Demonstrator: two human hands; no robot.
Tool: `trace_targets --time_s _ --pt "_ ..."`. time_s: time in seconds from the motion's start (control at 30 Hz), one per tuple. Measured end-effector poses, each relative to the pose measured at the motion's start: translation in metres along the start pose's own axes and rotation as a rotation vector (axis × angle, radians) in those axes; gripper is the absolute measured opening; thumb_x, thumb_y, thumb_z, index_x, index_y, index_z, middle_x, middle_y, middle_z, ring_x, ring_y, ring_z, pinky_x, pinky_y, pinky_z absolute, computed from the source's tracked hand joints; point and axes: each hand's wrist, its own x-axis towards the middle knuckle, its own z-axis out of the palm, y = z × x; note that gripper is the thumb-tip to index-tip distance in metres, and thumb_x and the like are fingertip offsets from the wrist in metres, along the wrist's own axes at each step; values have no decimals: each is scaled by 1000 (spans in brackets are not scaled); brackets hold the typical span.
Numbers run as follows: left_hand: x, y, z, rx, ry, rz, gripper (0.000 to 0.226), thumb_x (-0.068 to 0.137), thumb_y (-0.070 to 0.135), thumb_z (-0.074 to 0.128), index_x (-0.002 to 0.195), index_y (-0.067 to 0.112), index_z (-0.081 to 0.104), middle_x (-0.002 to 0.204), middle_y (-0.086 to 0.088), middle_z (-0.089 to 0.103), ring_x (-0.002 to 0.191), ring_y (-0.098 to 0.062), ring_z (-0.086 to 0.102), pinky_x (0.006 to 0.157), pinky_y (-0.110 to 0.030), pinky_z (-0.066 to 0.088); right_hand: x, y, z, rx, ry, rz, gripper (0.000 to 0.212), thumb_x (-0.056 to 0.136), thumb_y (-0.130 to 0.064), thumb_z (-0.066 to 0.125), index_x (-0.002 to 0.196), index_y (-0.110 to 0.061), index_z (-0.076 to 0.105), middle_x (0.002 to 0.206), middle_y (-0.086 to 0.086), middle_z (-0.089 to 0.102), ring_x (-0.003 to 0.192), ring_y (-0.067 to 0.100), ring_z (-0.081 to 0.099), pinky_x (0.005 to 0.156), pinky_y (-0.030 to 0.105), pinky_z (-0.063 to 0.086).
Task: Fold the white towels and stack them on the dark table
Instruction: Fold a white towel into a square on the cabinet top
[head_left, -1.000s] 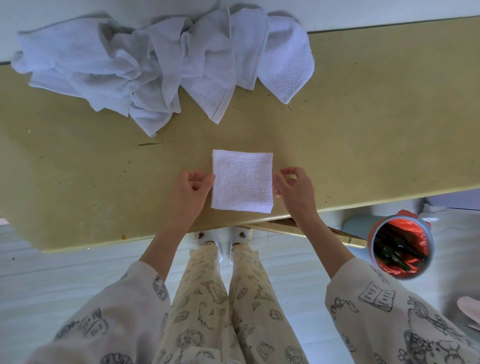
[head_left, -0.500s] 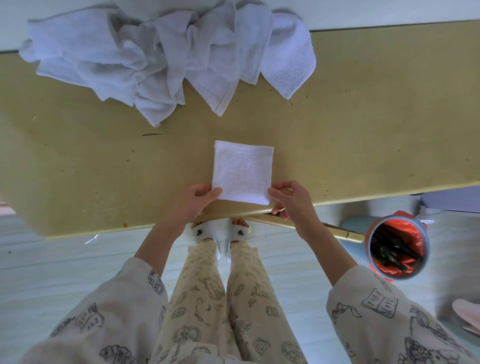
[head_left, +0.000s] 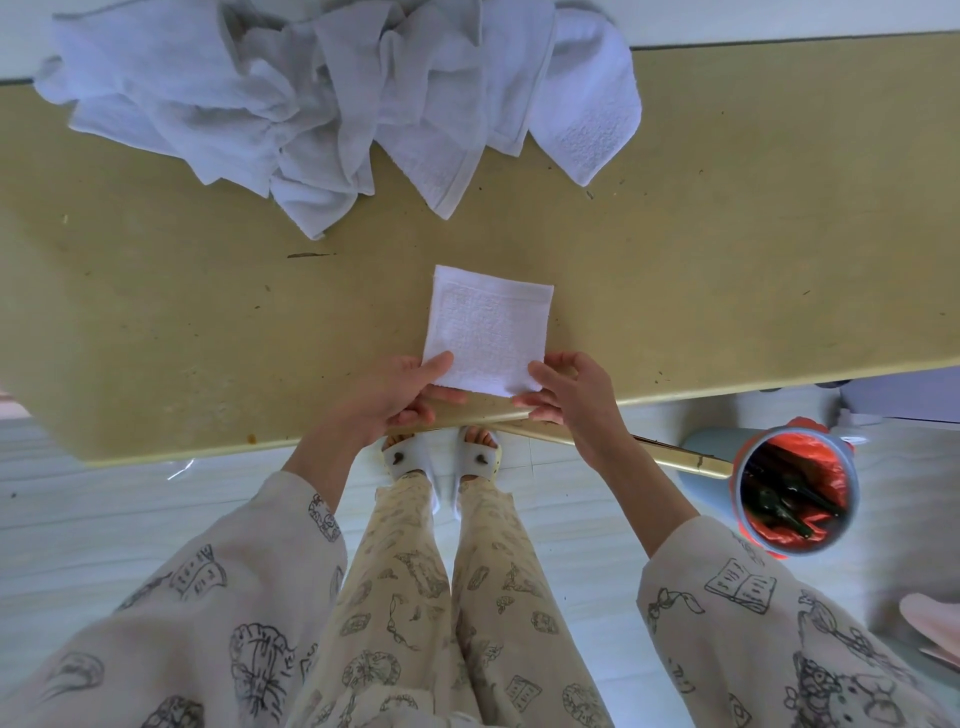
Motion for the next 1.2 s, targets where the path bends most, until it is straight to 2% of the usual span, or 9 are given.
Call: trace_targets --time_s 0.1,0.33,0.43,0.5,0.67,0.8,1.0,1.1,1.2 --pt "1 -2 0 46 50 36 35 88 43 56 102 12 59 86 -2 74 37 -7 43 36 -13 33 2 1 2 -10 32 -20 14 89 -7 60 98 -6 49 87 15 67 64 25 71 57 26 58" --pt "-6 -3 2 -6 135 83 30 88 46 54 85 16 54 62 -2 68 34 -7 35 35 -14 29 6 6 5 -308 185 -161 26 88 -23 63 106 -8 51 70 5 66 44 11 58 44 19 41" --pt "-14 -7 7 132 407 263 33 90 43 51 100 11 50 63 2 55 46 -7 42 45 -18 36 5 8 5 -515 379 -367 29 89 -31 60 109 -12 53 82 1 62 68 13 56 61 19 40" --pt "-21 -10 15 292 659 398 33 90 37 52 111 13 44 69 3 49 60 -12 48 55 -26 41 8 7 4 -798 456 -698 26 91 -25 54 110 -8 58 92 5 61 84 20 56 71 24 40" --pt "-12 -12 28 399 746 421 50 90 33 53 131 15 33 109 -8 53 90 -23 55 78 -42 49 45 -6 17 -1279 139 -1189 37 93 -19 39 119 -6 60 128 17 57 123 34 49 103 45 38" --pt "2 -1 18 371 735 473 51 91 22 53 136 13 29 124 -10 46 99 -22 52 78 -31 43 60 -12 27 -1467 16 -1135 44 91 -27 35 120 -5 60 133 15 54 121 33 53 97 49 44" --pt "13 16 2 573 763 689 36 90 15 55 124 8 45 118 -13 47 103 -26 48 81 -34 45 39 -3 29 -1452 258 -974 46 87 -30 36 116 -4 60 125 16 58 99 34 61 72 39 51" --pt "16 -4 4 761 847 825 25 90 15 47 114 6 51 117 -15 53 106 -30 50 86 -41 46 41 -10 37 -1412 332 -1007 39 88 -23 40 117 -7 60 127 15 57 105 33 58 79 39 49" --pt "22 -27 10 870 874 861 33 94 16 35 121 3 49 133 -16 48 126 -30 42 99 -38 37 56 -18 52 -1443 233 -1127 40 93 -19 37 125 -4 56 137 17 50 126 34 47 102 48 38"
